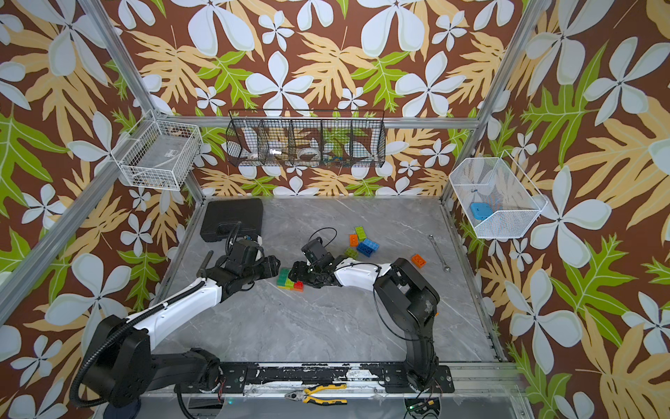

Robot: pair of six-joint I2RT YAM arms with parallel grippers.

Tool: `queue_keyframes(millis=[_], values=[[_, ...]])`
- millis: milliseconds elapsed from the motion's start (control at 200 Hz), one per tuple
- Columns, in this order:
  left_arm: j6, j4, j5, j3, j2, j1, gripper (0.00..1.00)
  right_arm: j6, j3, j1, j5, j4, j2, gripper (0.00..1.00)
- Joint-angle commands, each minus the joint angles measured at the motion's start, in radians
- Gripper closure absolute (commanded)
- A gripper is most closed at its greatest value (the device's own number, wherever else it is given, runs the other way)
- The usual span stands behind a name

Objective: Assemble a rectangle with lego
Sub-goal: Move the lego brick at the center of the board.

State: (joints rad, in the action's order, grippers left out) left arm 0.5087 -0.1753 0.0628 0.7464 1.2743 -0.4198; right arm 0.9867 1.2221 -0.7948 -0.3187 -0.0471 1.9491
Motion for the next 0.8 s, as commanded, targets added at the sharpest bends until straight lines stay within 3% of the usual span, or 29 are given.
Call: queue_keyframes(millis=[0, 385, 506, 571, 636, 721, 796], values=[[-0.009, -0.040, 0.065, -0.004, -0.032, 0.001, 0.31, 0.001, 0.051, -0.021, -0.025, -0.011, 0.042, 0.30], [0.010, -0.160, 0.212, 0.000, -0.215, 0.074, 0.29, 0.001, 0.320, -0.095, -0.105, -0.041, 0.223, 0.32], [-0.007, -0.180, 0.287, 0.031, -0.276, 0.074, 0.24, -0.062, 0.314, -0.066, -0.100, -0.080, 0.173, 0.32], [-0.030, -0.180, 0.322, 0.054, -0.305, 0.074, 0.18, -0.147, 0.289, -0.030, -0.052, -0.146, 0.097, 0.31], [-0.039, -0.178, 0.349, 0.080, -0.328, 0.076, 0.01, -0.256, 0.273, 0.009, 0.029, -0.248, 0.008, 0.29], [-0.050, -0.142, 0.338, 0.098, -0.346, 0.083, 0.00, -0.369, 0.240, 0.078, 0.137, -0.370, -0.092, 0.29], [-0.083, -0.067, 0.205, 0.106, -0.334, 0.084, 0.00, -0.446, 0.176, 0.153, 0.278, -0.430, -0.163, 0.30]])
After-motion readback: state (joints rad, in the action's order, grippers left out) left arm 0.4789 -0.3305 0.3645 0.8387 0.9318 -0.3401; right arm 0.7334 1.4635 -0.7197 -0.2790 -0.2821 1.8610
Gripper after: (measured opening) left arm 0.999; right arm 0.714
